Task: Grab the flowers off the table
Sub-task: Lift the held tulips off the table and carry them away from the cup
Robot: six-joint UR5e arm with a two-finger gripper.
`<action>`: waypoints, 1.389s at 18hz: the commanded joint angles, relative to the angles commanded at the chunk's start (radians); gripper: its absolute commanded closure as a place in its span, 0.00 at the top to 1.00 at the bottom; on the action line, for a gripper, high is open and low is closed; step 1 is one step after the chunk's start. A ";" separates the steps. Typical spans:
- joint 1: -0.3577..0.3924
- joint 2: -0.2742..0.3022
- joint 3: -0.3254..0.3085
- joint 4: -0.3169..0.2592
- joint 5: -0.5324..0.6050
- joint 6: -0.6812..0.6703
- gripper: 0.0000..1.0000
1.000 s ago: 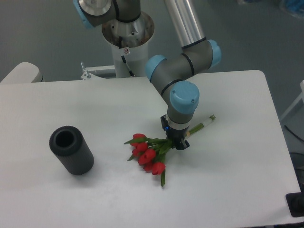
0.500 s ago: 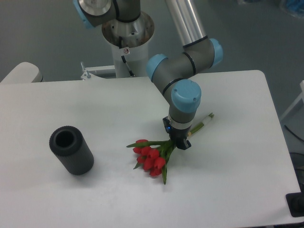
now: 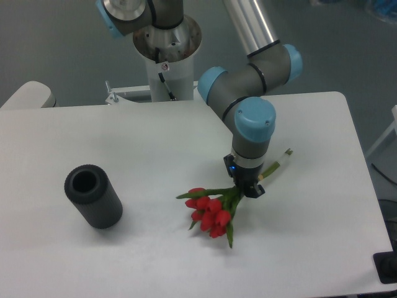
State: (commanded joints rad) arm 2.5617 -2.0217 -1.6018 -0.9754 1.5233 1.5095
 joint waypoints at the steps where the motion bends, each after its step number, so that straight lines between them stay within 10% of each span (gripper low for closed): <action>1: 0.000 -0.011 0.034 -0.029 -0.002 -0.014 0.00; 10: -0.011 -0.121 0.244 -0.161 -0.002 -0.054 0.00; 25: -0.023 -0.210 0.324 -0.175 0.015 -0.055 0.00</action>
State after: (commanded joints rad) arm 2.5387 -2.2319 -1.2778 -1.1505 1.5386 1.4542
